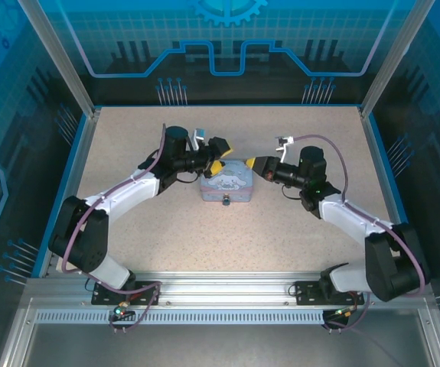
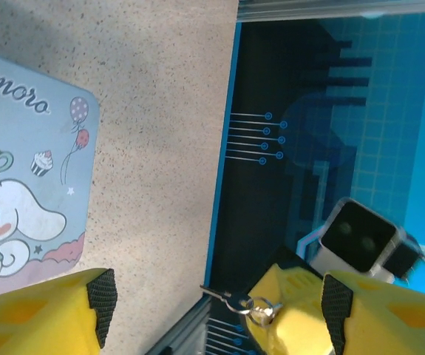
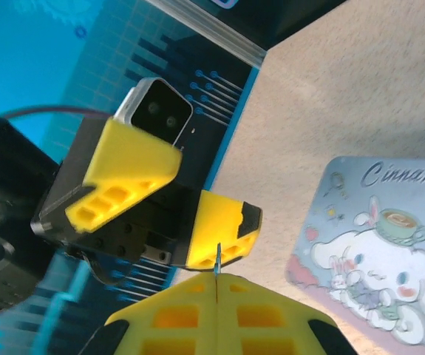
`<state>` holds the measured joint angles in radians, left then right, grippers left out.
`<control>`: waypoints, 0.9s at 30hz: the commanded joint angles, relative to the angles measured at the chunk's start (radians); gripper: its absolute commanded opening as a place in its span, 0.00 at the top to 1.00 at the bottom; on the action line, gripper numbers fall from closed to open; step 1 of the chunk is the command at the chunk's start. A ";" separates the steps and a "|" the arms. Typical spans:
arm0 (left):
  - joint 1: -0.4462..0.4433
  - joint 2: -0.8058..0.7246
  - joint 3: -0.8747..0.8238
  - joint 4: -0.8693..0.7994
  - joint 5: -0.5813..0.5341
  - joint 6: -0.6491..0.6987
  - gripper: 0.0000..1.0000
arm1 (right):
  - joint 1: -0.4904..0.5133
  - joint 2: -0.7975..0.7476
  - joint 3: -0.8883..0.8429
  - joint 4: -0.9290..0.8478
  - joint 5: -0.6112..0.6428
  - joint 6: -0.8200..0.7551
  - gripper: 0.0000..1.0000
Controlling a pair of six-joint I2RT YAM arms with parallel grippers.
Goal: Unlock the padlock with the key
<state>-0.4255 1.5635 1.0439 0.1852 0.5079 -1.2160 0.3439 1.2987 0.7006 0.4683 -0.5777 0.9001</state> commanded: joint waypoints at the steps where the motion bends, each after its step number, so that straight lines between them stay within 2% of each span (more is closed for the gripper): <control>1: 0.000 -0.023 -0.009 0.008 -0.015 -0.142 0.25 | 0.101 -0.108 0.056 -0.189 0.171 -0.319 1.00; 3: -0.004 -0.025 0.000 -0.029 -0.022 -0.165 0.25 | 0.147 -0.139 0.069 -0.249 0.245 -0.409 1.00; 5: -0.010 -0.026 0.002 -0.042 -0.031 -0.191 0.25 | 0.163 -0.147 0.081 -0.267 0.269 -0.450 1.00; 14: -0.022 -0.047 0.014 -0.091 -0.053 -0.236 0.29 | 0.164 -0.131 0.099 -0.290 0.280 -0.482 1.00; 20: -0.044 -0.034 0.039 -0.115 -0.053 -0.250 0.37 | 0.182 -0.114 0.132 -0.330 0.323 -0.537 1.00; 27: -0.076 -0.009 0.051 -0.106 -0.061 -0.274 0.44 | 0.248 -0.108 0.174 -0.406 0.429 -0.649 1.00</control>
<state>-0.4904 1.5475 1.0595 0.0917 0.4591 -1.4693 0.5640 1.1847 0.8383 0.1131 -0.2157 0.3302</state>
